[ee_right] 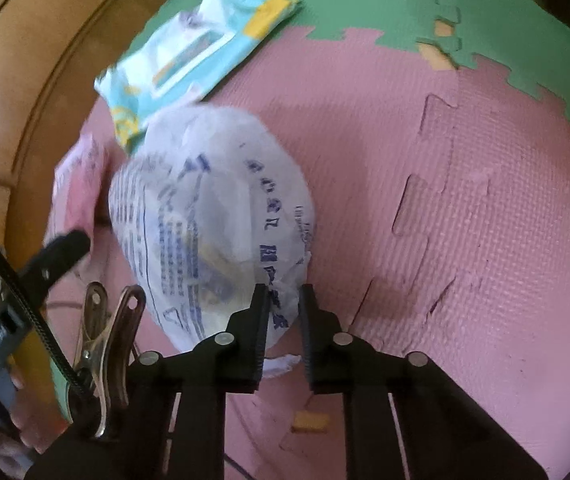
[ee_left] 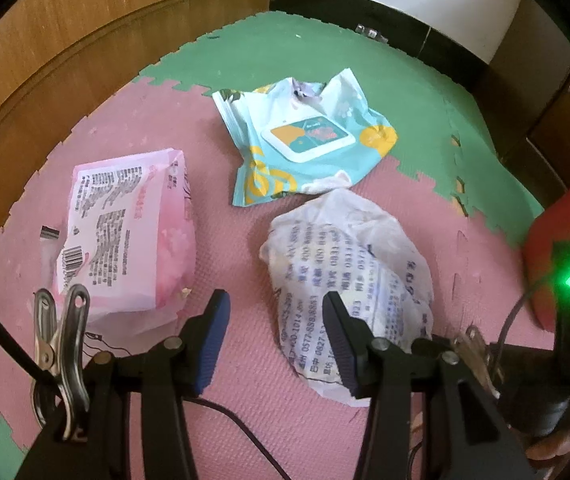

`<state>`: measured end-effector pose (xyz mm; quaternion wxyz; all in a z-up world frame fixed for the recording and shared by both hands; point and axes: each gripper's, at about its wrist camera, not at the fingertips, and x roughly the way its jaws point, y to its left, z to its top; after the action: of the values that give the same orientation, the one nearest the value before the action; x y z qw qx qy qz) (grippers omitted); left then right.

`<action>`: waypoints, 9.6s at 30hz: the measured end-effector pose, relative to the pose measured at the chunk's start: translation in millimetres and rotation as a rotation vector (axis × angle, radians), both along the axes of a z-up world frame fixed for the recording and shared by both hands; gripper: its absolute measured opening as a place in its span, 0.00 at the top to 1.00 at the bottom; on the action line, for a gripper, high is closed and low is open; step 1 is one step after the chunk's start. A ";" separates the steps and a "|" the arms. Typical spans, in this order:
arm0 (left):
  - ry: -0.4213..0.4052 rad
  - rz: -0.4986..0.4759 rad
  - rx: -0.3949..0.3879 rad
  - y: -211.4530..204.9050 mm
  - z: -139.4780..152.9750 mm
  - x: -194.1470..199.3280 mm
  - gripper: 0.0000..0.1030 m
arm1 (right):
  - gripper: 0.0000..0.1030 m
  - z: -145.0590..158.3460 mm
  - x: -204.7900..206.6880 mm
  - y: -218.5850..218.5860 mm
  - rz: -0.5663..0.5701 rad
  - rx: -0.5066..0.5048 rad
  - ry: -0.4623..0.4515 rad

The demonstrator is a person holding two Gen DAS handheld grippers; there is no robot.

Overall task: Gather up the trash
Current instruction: 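Close the right tool on the white printed plastic bag and lift it, then carry the plastic bag in the right tool over the red bucket, then open the right tool to drop the plastic bag into the bucket, then move both tools back down toward the white disc on the mat, then close the right tool on the white plastic disc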

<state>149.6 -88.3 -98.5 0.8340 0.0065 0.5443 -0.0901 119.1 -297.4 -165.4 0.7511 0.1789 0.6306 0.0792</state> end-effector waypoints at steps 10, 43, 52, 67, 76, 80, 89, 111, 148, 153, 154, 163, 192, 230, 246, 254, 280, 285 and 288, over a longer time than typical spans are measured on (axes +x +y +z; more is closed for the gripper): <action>0.035 -0.077 -0.016 -11.6 -8.7 -5.3 0.51 | 0.88 -5.3 -18.9 14.0 0.164 -0.028 0.166; 0.178 -0.099 -0.035 -22.6 -55.0 -10.5 0.38 | 0.70 1.1 -26.5 -7.3 -0.037 -0.035 0.106; 0.148 -0.145 -0.025 -28.7 -53.5 -16.0 0.54 | 0.75 6.3 -28.5 -22.8 -0.088 -0.011 0.117; 0.111 -0.201 -0.090 -31.1 -30.2 -29.2 0.84 | 0.92 40.9 -51.6 -21.8 -0.104 -0.042 0.035; 0.087 -0.133 -0.212 -14.4 7.2 -43.0 0.86 | 0.92 80.4 -74.2 -24.0 -0.121 -0.053 -0.066; 0.060 -0.133 -0.220 -12.5 21.6 -53.3 0.86 | 0.92 89.7 -85.2 -21.4 -0.124 -0.057 -0.097; -0.090 -0.135 -0.250 -6.0 74.4 -88.6 0.87 | 0.92 132.6 -116.2 -6.7 -0.112 -0.090 -0.238; -0.312 -0.210 -0.310 -22.3 178.0 -143.7 0.88 | 0.92 220.9 -185.6 -20.8 -0.211 -0.060 -0.540; -0.386 -0.553 -0.357 -316.6 237.0 -116.1 0.88 | 0.92 284.4 -222.8 -232.3 -0.562 -0.248 -0.756; -0.369 -0.574 -0.354 -339.0 227.1 -108.0 0.88 | 0.92 281.8 -211.6 -243.4 -0.566 -0.305 -0.742; -0.369 -0.580 -0.352 -342.2 225.6 -107.7 0.88 | 0.92 279.9 -208.3 -245.6 -0.567 -0.312 -0.734; -0.365 -0.586 -0.314 -342.2 219.8 -106.3 0.72 | 0.92 260.1 -198.2 -259.1 -0.622 -0.288 -0.675; -0.350 -0.380 -0.183 -208.6 218.2 -114.6 0.65 | 0.81 273.6 -230.7 -213.9 -0.648 -0.247 -0.734; -0.260 -0.022 0.065 22.4 156.8 -101.8 0.65 | 0.75 207.1 -172.9 -13.6 -0.217 -0.133 -0.501; -0.176 0.062 -0.012 61.6 115.9 -72.8 0.65 | 0.75 110.2 -126.7 36.0 0.048 -0.221 -0.135; -0.129 0.133 -0.060 83.8 102.0 -65.5 0.65 | 0.75 61.4 -104.1 65.6 0.172 -0.218 0.037; -0.064 0.212 -0.118 102.5 88.3 -58.3 0.65 | 0.62 -3.0 -77.2 97.2 0.304 -0.311 0.050; -0.061 0.221 -0.100 102.4 87.0 -55.7 0.65 | 0.64 -3.0 -75.1 95.8 0.306 -0.303 0.042; -0.054 0.226 -0.095 102.5 88.2 -52.2 0.65 | 0.69 -2.5 -79.5 98.7 0.297 -0.303 0.029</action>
<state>97.4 14.2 -10.3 0.8525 -0.0920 0.5141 -0.0211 39.6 -198.7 -167.8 0.7402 -0.0298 0.6655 0.0906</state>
